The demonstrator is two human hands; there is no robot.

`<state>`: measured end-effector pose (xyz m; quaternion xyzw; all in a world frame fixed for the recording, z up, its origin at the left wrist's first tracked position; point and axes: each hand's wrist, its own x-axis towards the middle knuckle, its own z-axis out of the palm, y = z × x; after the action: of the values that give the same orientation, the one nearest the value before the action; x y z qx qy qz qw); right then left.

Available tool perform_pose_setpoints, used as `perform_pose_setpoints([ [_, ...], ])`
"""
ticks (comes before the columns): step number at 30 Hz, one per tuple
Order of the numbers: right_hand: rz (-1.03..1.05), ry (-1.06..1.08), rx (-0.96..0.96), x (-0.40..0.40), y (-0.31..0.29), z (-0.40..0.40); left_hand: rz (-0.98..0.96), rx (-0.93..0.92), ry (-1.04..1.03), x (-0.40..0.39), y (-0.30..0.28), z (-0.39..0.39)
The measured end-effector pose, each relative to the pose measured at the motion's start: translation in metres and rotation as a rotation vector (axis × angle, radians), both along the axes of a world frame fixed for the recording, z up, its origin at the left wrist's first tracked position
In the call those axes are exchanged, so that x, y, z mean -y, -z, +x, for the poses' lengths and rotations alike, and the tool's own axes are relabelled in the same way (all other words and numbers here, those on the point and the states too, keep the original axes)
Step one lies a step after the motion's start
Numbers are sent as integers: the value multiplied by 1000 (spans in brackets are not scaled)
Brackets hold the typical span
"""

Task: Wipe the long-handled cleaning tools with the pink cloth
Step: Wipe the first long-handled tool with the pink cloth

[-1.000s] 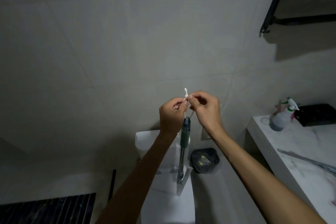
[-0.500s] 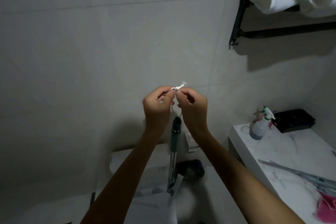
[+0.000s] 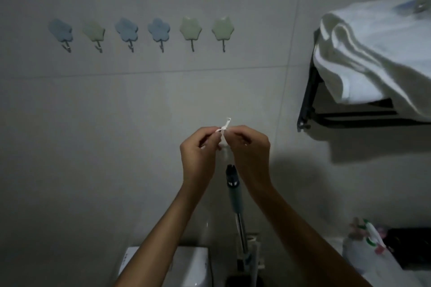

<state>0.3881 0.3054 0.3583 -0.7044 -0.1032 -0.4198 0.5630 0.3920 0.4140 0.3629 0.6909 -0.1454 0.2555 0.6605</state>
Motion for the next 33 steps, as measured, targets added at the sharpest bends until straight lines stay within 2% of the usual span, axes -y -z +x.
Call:
perform_pose_setpoints([
  [6,45,8,-83,8,-41,43,12,42,-89,17,-38,45],
  [14,36,55,-46,13,-69,88,34,68,-83,27,-76,84],
  [22,53,21,-52,7,-110,114,0,180,-142,21,-120,108],
  [29,41,121,6,6,-154,128,-27,248,-253,22,-148,130],
  [33,-33,216,-54,13,-148,131,62,211,-315,25,-143,138],
])
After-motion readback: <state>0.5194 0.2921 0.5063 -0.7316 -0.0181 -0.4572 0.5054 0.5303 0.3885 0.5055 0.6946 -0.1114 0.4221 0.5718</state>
